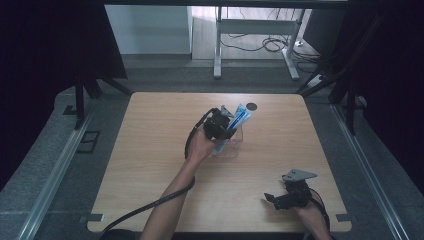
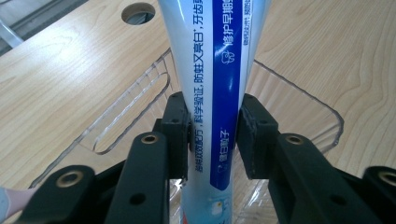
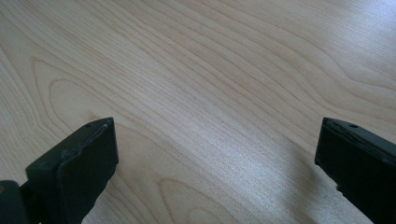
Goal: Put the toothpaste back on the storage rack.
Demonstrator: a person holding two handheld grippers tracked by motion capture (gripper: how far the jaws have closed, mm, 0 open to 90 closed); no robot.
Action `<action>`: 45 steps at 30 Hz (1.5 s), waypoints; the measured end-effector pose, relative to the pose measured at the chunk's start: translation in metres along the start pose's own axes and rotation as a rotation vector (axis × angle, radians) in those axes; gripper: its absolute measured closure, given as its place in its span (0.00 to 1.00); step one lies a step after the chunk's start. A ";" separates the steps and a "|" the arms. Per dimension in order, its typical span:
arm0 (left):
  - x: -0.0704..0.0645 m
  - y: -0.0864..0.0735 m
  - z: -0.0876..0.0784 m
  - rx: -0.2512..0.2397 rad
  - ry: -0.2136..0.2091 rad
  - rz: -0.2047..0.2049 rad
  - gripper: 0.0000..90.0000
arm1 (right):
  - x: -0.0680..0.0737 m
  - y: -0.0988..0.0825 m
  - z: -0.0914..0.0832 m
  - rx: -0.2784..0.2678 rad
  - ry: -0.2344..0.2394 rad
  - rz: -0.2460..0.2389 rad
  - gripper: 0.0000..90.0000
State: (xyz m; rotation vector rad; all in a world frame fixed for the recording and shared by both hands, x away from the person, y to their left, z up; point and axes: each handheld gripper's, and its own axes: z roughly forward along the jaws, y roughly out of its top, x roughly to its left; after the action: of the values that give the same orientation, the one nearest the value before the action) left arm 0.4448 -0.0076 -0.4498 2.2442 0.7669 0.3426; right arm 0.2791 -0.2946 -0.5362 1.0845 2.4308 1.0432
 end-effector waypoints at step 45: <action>-0.016 -0.003 -0.046 -0.011 -0.036 0.049 0.14 | 0.004 0.001 0.000 -0.017 -0.006 -0.011 0.00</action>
State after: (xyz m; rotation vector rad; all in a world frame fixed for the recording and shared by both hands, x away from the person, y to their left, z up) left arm 0.4097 0.0098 -0.4199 2.2560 0.6907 0.3283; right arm 0.2771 -0.2912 -0.5348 1.0664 2.4161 1.0535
